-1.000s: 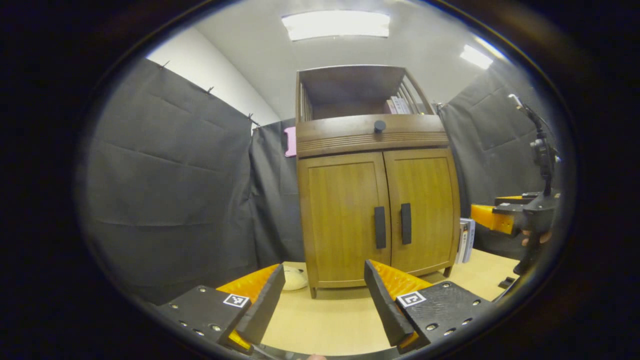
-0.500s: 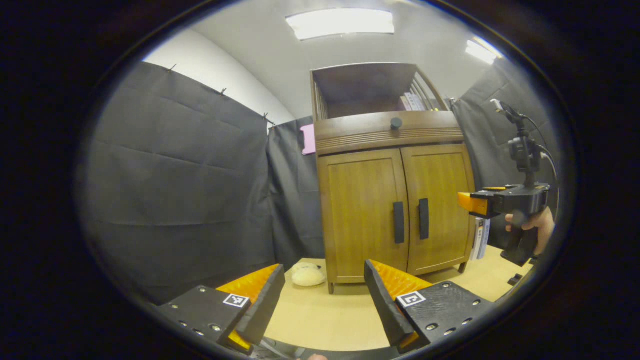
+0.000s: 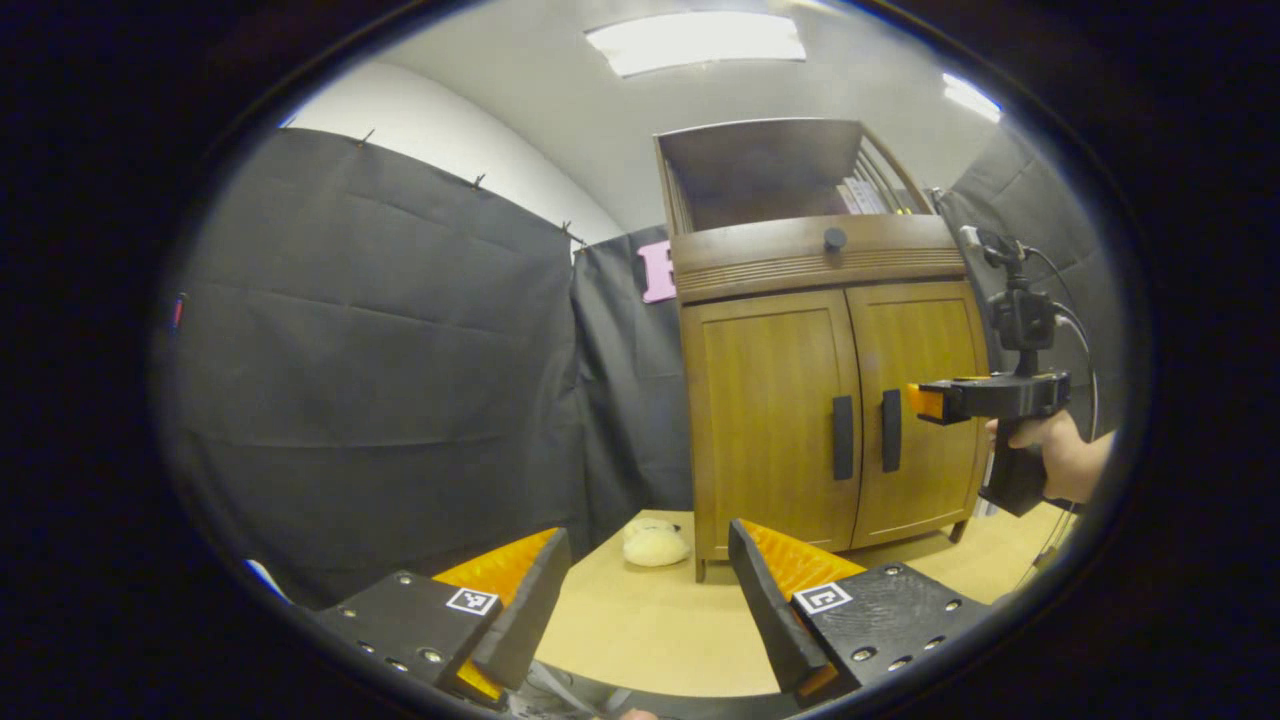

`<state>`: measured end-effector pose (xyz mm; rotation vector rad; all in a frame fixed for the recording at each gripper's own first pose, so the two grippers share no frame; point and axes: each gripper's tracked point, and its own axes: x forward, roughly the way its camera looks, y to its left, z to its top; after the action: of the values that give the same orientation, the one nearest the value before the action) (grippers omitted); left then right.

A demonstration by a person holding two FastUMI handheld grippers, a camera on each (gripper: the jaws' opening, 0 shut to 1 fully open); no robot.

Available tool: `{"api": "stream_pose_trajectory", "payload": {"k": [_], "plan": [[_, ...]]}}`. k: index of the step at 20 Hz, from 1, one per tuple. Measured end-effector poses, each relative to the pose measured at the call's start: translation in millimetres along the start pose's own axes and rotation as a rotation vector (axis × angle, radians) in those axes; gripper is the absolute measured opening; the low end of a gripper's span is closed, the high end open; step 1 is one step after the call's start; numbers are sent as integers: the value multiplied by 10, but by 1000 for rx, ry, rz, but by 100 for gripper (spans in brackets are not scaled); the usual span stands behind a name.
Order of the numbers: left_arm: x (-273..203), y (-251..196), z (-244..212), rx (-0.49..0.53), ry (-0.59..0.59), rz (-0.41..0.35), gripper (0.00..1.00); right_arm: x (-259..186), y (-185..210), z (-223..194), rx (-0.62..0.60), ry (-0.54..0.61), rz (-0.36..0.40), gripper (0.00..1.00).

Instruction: Open the right door of the double-door shoe cabinet with the right hand, and open the left door with the left hand.

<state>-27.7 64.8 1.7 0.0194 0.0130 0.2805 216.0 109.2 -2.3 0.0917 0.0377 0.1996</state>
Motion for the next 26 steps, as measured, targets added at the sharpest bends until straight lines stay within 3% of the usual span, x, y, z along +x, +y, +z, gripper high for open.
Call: {"api": "stream_pose_trajectory", "payload": {"k": [5,6,10,17,18,20,21,23,25,26], "plan": [[66,151,-14,13,2,36,91,302,82,-165,-31,21,0,95],[52,167,-6,13,6,41,86,356,96,-219,-28,34,3,96],[11,197,-17,9,15,57,91,559,126,-425,7,78,16,88],[-50,222,-29,16,31,74,91,798,179,-674,41,131,26,57],[-54,224,-18,19,32,75,96,838,173,-697,45,139,22,54],[-47,228,-13,25,33,75,91,883,181,-729,70,155,27,50],[-41,232,-2,28,33,75,96,884,198,-736,81,159,26,44],[-34,232,-3,28,32,73,91,871,185,-732,60,151,20,32],[-43,228,-36,20,36,67,91,835,184,-731,31,146,26,29],[-41,227,-41,17,36,65,96,814,186,-734,36,147,32,28]]}}
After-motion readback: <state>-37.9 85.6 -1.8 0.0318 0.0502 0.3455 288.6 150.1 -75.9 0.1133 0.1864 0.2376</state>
